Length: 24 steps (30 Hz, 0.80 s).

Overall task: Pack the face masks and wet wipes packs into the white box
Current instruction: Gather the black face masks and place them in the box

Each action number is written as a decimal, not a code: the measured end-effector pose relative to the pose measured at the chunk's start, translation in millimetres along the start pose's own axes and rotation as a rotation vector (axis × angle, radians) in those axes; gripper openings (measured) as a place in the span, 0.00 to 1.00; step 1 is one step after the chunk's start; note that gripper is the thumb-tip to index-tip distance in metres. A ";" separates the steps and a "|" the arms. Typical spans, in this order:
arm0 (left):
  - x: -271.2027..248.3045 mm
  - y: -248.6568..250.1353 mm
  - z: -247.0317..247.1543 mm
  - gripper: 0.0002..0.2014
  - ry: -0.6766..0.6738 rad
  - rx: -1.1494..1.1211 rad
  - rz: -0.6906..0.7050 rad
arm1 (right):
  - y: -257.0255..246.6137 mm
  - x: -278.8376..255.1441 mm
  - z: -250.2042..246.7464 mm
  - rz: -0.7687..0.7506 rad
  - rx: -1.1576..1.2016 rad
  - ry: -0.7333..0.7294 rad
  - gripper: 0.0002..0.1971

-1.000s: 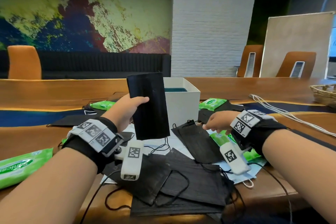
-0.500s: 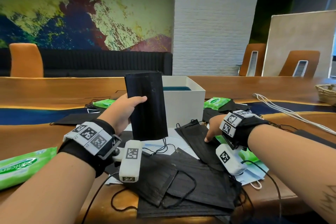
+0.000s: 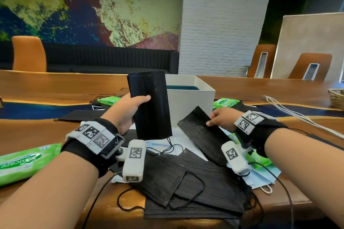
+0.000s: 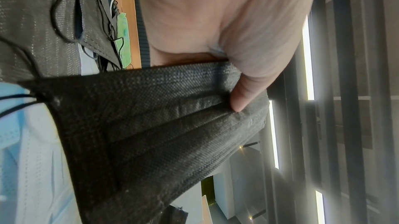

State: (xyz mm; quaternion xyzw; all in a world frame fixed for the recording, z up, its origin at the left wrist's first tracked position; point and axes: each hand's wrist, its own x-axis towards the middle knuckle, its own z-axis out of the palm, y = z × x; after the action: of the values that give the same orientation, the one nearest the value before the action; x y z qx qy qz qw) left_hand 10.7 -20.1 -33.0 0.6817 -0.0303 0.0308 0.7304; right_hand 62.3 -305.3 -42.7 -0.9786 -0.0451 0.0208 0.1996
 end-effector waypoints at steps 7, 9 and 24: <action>-3.8 1.5 -0.6 0.18 -0.012 -0.016 0.014 | -7.5 2.3 13.2 0.050 -0.273 -0.166 0.12; -3.6 0.7 -2.7 0.18 -0.018 -0.011 0.017 | -6.8 4.2 19.6 0.056 -0.336 -0.177 0.14; -2.6 -3.3 -6.3 0.17 -0.042 -0.090 0.015 | 1.8 7.7 9.2 0.004 0.193 -0.034 0.08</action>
State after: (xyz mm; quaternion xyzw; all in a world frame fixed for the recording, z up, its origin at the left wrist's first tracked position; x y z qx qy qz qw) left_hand 8.4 -14.0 -36.9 0.6485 -0.0522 0.0207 0.7591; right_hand 69.5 -302.7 -52.0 -0.9545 -0.0441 0.0418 0.2920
